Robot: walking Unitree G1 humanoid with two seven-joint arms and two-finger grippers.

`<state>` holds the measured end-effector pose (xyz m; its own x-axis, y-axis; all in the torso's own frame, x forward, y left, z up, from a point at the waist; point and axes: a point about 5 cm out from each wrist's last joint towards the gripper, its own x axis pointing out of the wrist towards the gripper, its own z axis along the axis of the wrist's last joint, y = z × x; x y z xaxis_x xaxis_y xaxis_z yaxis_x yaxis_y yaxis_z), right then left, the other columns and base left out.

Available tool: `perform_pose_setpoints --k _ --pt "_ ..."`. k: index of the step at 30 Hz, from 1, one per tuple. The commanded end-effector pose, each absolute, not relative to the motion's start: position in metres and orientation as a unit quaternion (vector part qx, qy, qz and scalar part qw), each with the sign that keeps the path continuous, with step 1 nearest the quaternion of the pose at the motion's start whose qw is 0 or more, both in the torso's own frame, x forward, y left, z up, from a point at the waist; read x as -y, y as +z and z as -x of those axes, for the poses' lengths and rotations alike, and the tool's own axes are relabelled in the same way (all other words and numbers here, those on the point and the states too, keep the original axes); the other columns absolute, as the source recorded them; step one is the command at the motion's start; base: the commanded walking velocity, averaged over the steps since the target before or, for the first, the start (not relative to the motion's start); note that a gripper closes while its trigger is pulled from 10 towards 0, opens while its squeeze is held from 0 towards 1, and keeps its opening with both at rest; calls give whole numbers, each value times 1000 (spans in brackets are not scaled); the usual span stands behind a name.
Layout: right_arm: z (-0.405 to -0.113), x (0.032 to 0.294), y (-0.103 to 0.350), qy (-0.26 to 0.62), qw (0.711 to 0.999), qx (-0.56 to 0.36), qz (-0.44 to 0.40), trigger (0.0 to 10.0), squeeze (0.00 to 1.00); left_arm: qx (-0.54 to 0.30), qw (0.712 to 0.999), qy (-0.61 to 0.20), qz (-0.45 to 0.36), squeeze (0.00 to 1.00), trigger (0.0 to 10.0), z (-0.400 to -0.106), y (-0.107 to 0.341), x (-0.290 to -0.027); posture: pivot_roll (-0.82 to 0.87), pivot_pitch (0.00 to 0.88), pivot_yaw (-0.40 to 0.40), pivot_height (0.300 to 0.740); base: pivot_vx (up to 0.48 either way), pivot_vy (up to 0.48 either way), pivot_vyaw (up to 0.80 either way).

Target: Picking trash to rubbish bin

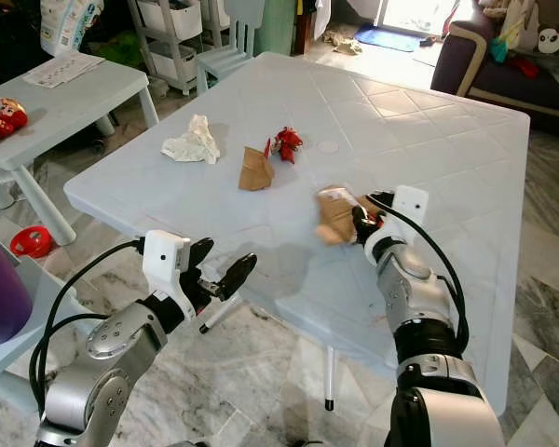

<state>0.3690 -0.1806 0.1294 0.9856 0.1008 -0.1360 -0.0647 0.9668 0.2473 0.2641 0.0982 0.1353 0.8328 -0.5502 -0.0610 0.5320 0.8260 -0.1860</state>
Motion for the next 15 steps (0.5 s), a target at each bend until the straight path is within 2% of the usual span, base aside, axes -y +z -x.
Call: perform_pose_setpoints --k 1,3,4,5,7,12,13,15 --pt "-367 180 139 69 993 -47 -87 0 0 -54 950 -297 77 0 10000 -262 137 -95 4 100 -32 740 0 0 0" --pt "-367 180 141 76 993 -41 -76 0 0 -54 950 -298 76 0 10000 -262 138 -94 4 100 -32 740 0 0 0" --pt "-365 181 146 89 995 -22 -44 4314 0 -54 949 -301 75 0 10000 -262 138 -93 2 99 -31 740 0 0 0" --pt "-363 183 152 98 995 4 3 10000 0 -54 948 -305 77 0 10000 -262 139 -92 -2 97 -32 740 0 0 0" --pt "-357 186 166 115 987 56 95 10000 0 -60 940 -322 90 0 10000 -261 140 -89 -3 95 -34 740 0 0 0" --pt "-352 189 170 136 978 75 141 10000 0 -66 935 -337 85 0 10000 -259 140 -87 -4 90 -35 740 0 0 0" --pt "-350 192 171 132 975 80 159 10000 1000 -66 935 -338 82 0 10000 -258 139 -87 -5 88 -34 740 0 0 0" --pt "-348 194 171 134 971 86 180 10000 1000 -67 935 -339 80 0 10000 -258 138 -86 -5 85 -35 740 0 0 0"
